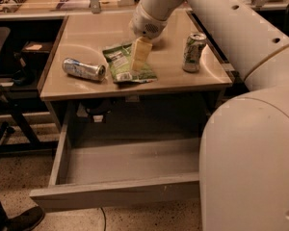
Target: Place green jalapeno chip bag into top drawer
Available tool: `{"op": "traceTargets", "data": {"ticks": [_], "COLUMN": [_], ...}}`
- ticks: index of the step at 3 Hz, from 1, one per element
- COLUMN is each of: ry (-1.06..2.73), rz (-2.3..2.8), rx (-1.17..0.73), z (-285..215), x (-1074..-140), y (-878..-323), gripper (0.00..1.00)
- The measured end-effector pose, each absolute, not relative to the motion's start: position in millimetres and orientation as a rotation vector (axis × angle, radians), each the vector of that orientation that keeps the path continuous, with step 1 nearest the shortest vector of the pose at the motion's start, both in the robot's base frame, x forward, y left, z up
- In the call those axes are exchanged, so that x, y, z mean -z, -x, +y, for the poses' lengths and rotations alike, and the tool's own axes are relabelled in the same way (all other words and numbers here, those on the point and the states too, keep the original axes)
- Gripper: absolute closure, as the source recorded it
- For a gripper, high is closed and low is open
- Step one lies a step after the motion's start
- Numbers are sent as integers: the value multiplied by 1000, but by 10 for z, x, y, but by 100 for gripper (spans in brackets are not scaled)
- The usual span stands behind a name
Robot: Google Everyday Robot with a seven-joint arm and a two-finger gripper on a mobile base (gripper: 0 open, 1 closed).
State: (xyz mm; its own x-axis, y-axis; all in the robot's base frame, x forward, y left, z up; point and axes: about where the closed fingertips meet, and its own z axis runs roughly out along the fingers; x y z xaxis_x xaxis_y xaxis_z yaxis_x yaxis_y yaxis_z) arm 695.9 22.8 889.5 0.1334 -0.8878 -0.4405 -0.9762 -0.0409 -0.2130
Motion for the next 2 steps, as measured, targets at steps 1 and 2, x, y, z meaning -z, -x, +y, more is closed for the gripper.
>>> {"op": "traceTargets", "data": {"ticks": [1,2], "ry": [1961,1964], "rz": [1773,1768], "rx": [-298,-324], "z": [382,443], "x": [-8716,-8583], "y": [-7072,-7185], "gripper": [0,0]}}
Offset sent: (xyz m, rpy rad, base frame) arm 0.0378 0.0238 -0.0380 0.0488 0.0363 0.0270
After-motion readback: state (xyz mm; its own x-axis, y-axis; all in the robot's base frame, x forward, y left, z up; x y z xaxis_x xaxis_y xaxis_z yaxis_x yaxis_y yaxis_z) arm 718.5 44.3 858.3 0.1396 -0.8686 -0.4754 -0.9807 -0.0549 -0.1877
